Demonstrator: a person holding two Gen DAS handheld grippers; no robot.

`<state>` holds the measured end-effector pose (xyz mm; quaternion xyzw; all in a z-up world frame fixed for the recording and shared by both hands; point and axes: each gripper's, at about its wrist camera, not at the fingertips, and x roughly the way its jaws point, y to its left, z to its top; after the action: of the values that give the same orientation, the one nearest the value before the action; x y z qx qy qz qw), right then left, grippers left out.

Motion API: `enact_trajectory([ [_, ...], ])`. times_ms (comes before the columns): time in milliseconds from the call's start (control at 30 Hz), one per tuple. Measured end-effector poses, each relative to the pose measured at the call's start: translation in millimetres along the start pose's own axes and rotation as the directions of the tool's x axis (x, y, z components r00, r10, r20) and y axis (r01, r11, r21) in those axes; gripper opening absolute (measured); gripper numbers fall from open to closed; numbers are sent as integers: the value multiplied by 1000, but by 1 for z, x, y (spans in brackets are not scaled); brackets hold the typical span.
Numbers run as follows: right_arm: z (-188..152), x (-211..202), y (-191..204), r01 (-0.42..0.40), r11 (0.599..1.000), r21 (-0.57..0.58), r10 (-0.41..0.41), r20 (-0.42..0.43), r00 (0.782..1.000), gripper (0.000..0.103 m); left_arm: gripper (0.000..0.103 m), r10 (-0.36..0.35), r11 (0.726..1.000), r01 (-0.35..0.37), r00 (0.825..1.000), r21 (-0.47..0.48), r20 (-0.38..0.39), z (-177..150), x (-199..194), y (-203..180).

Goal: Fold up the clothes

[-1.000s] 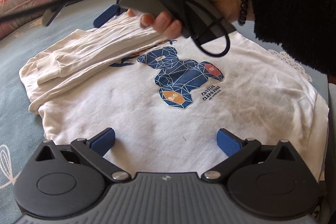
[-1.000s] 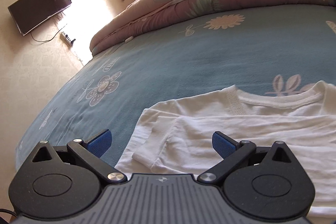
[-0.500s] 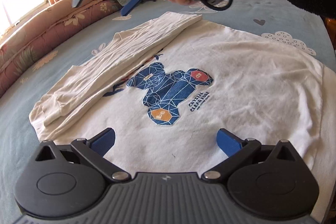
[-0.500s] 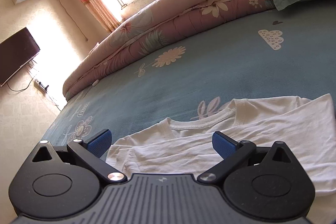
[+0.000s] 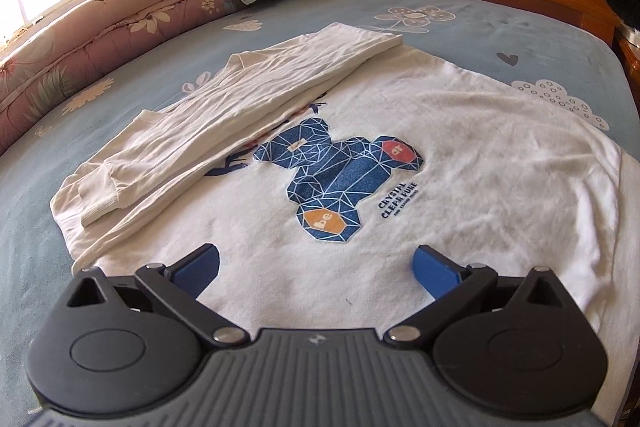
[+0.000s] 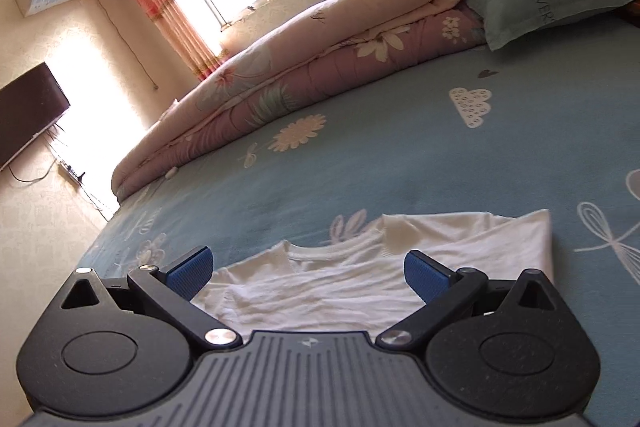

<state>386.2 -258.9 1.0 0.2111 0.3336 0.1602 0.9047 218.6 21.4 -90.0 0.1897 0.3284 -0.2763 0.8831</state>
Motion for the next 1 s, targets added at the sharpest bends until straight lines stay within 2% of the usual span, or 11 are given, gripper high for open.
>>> enact_trajectory([
  [100, -24, 11, -10, 28, 999, -32, -30, -86, 996, 103, 102, 37, 997, -35, 999, -72, 21, 1, -4, 18],
  [200, -45, 28, -3, 9, 994, -107, -19, -86, 996, 103, 102, 82, 981, -73, 996, -182, 43, 0, -8, 43],
  [300, -55, 48, 6, 23, 982, -186, -33, -53, 998, 103, 102, 124, 945, -93, 989, -313, 80, -5, -13, 70],
  [367, -66, 60, 2, 74, 980, -185, -91, -86, 992, 103, 102, 142, 920, -93, 984, -382, 104, -7, -17, 82],
  [467, -95, 54, -4, 66, 967, -248, -88, -79, 993, 103, 102, 169, 877, -86, 976, -474, 135, -10, -24, 98],
  [600, -94, 48, 15, 50, 954, -296, -95, -139, 986, 103, 102, 185, 840, -66, 968, -538, 169, -11, -30, 109],
  [700, -83, 57, 49, -31, 929, -368, -1, -87, 996, 103, 102, 206, 825, -75, 963, -560, 175, -13, -33, 114],
  [833, -83, 104, 80, -121, 912, -392, 72, -136, 988, 103, 102, 226, 807, -94, 961, -583, 158, -18, -32, 121],
  [1000, -91, 113, 94, -132, 896, -424, 76, -146, 986, 103, 102, 253, 769, -105, 956, -630, 150, -25, -37, 134],
])
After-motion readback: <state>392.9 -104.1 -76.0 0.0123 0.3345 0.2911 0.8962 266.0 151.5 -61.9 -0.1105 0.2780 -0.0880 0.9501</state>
